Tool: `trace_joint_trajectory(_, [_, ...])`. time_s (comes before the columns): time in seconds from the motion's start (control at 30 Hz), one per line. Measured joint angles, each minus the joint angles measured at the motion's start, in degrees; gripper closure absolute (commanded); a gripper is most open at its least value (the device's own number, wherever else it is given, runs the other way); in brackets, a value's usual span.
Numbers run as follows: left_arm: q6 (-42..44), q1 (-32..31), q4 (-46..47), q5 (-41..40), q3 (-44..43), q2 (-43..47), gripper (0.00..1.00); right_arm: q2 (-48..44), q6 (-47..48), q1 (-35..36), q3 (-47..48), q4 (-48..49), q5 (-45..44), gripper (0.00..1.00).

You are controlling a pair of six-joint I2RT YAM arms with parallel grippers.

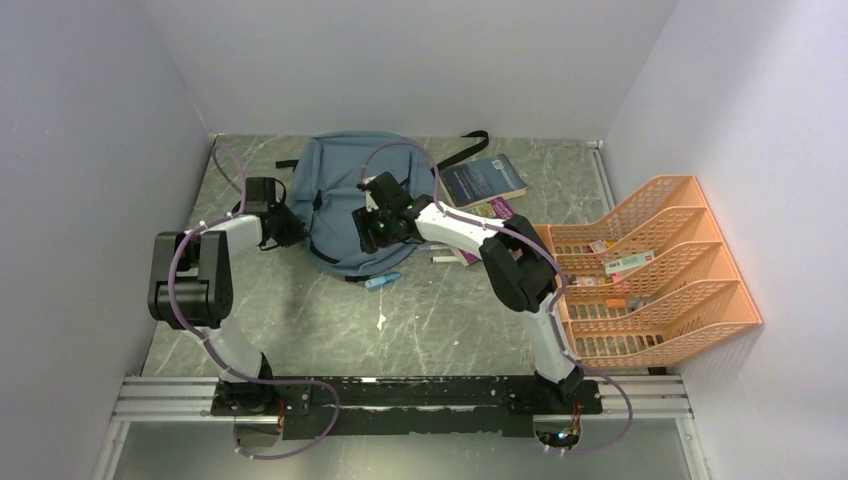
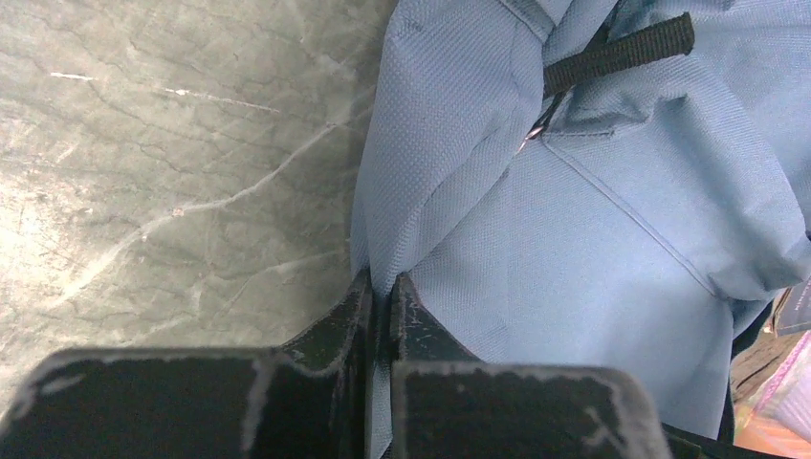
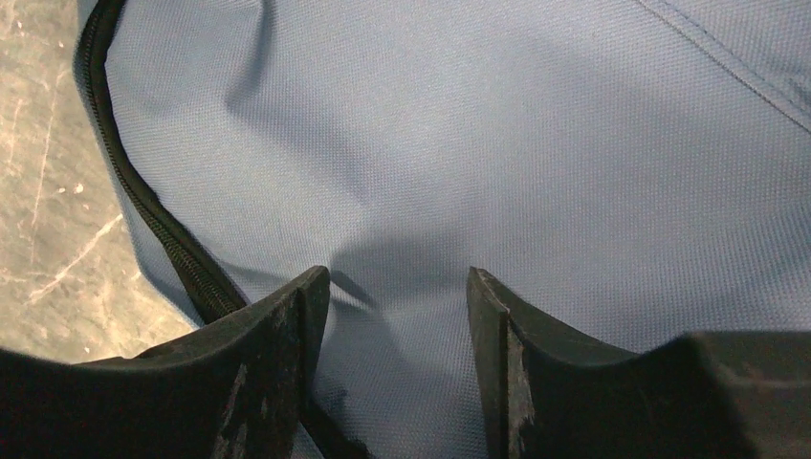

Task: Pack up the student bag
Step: Unzip the student bag at the center of the board.

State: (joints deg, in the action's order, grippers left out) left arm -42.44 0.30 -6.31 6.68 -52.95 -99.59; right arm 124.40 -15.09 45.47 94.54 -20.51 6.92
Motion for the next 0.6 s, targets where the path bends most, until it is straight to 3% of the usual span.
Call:
trace_joint_trajectory(0.37, [2.71, 3.43, -3.32, 7.80, -6.32, 3.10, 0.95, -7.80, -1.90, -1.27, -7.48, 3.50, 1.42, 0.39])
trace_joint_trajectory(0.6, [4.24, 3.76, 0.52, 16.04, -7.82, 10.27, 0.95, -13.84, -7.41, -5.42, -11.28, 9.49, 6.54, 0.35])
